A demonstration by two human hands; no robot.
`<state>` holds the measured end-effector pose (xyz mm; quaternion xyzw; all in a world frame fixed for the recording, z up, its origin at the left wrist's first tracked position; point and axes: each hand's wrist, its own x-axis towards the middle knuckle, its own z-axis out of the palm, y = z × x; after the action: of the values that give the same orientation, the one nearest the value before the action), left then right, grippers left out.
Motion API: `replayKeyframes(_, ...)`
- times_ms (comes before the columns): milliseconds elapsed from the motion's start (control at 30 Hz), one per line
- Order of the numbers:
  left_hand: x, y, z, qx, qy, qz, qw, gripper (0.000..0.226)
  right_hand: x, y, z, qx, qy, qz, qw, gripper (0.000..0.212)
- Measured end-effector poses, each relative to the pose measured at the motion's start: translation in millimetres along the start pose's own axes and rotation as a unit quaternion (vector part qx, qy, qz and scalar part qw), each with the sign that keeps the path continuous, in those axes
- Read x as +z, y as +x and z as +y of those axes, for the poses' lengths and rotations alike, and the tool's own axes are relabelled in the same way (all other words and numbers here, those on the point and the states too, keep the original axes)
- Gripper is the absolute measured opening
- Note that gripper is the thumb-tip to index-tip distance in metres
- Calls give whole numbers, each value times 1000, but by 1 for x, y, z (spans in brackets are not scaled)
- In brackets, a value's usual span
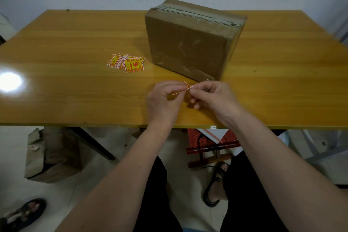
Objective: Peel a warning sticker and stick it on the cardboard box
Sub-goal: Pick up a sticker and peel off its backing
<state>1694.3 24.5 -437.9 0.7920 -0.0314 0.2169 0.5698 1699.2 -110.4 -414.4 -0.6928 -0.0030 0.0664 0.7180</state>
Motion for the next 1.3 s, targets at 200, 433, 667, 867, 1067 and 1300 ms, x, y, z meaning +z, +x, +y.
replayKeyframes(200, 1, 0, -1, 11, -6, 14, 1000, 29, 9, 1, 0, -9, 28, 31, 999, 16)
replayKeyframes(433, 1, -1, -1, 17, 5, 9, 1000, 23, 9, 0, 0, -15, 40, 31, 999, 16)
replayKeyframes(667, 0, -1, 0, 7, -2, 2, 1000, 23, 8, 0, 2, -21, 53, 35, 998, 15)
replayKeyframes(867, -1, -1, 2, -4, 4, -18, 1000, 21, 8, -3, 4, -45, 26, 45, 998, 13)
replayKeyframes(1067, -1, -1, 6, -13, 2, -29, 1000, 18, 8, -2, 6, -64, 25, 65, 996, 18)
replayKeyframes(1300, -2, -3, 9, -28, -49, -20, 998, 13, 9, -2, 11, -77, 92, 60, 991, 19)
